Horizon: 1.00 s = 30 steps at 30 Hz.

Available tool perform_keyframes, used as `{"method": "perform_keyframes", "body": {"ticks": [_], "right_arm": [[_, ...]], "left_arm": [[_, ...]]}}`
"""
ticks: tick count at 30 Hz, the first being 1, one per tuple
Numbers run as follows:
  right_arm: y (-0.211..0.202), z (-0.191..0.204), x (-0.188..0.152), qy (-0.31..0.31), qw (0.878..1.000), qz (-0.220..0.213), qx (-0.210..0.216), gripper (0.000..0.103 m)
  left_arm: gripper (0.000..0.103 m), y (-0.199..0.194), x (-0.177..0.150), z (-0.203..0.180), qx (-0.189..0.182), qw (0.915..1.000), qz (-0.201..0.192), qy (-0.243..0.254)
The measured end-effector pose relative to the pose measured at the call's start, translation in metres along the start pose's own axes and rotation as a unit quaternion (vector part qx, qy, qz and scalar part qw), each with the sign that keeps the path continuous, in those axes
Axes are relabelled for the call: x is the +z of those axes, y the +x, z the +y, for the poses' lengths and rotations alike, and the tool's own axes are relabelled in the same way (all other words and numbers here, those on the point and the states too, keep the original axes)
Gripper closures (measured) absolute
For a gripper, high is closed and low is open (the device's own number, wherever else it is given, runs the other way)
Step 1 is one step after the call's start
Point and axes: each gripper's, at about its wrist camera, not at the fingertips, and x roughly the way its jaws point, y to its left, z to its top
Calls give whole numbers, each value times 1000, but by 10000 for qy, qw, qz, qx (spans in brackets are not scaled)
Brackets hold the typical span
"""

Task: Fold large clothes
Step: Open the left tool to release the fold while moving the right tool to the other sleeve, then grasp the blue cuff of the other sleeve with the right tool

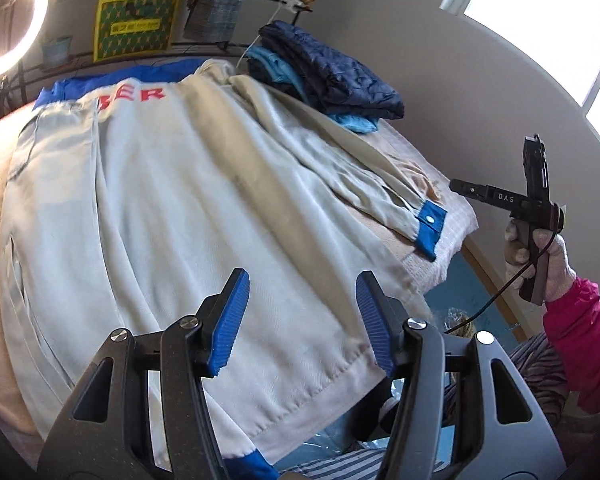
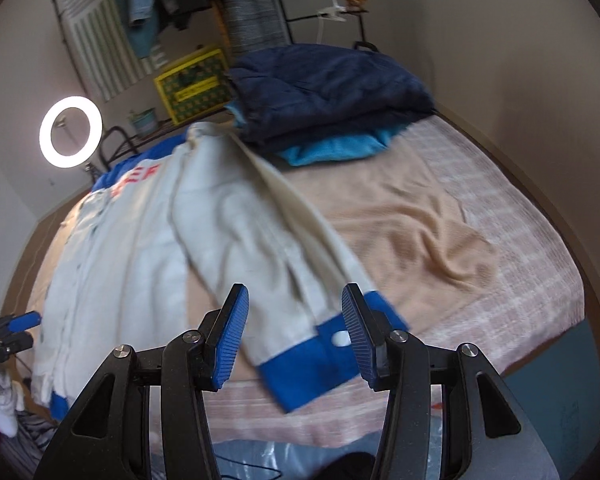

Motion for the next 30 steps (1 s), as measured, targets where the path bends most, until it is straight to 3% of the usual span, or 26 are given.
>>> {"method": "perform_keyframes", "body": {"ticks": [3, 6, 12, 16, 17, 18, 19, 26, 30], "right_arm": [[17, -29, -3, 385, 9991, 131, -106, 56], [33, -45, -6, 679, 9971, 339, 87, 56], [55, -50, -9, 696, 9956, 602, -152, 56], [54, -39, -12, 477, 9965, 675, -98, 57], [54, -36, -12, 373, 9968, 685, -154, 69], [53, -32, -13, 290, 9967, 720, -232, 90], [51, -29, -14, 283, 9965, 710, -333, 98], [13, -10, -8, 245, 9995, 124, -158, 101], [-15, 10, 2, 245, 9989, -266, 299, 102]], "left_arm": [[46, 7, -1, 13, 0, 9996, 74, -260], [46, 7, -3, 18, 66, 9996, 74, -271], [46, 4, -6, 24, 98, 9994, 75, -337], [46, 2, -5, 24, 94, 9993, 42, -355], [46, 1, -4, 24, 95, 9993, 31, -347], [46, 2, -3, 24, 97, 9994, 21, -339], [46, 1, -2, 23, 97, 9994, 8, -324], [46, -1, -1, 22, 140, 9994, -39, -300], [46, -3, 1, 27, 174, 9991, -92, -377]]}}
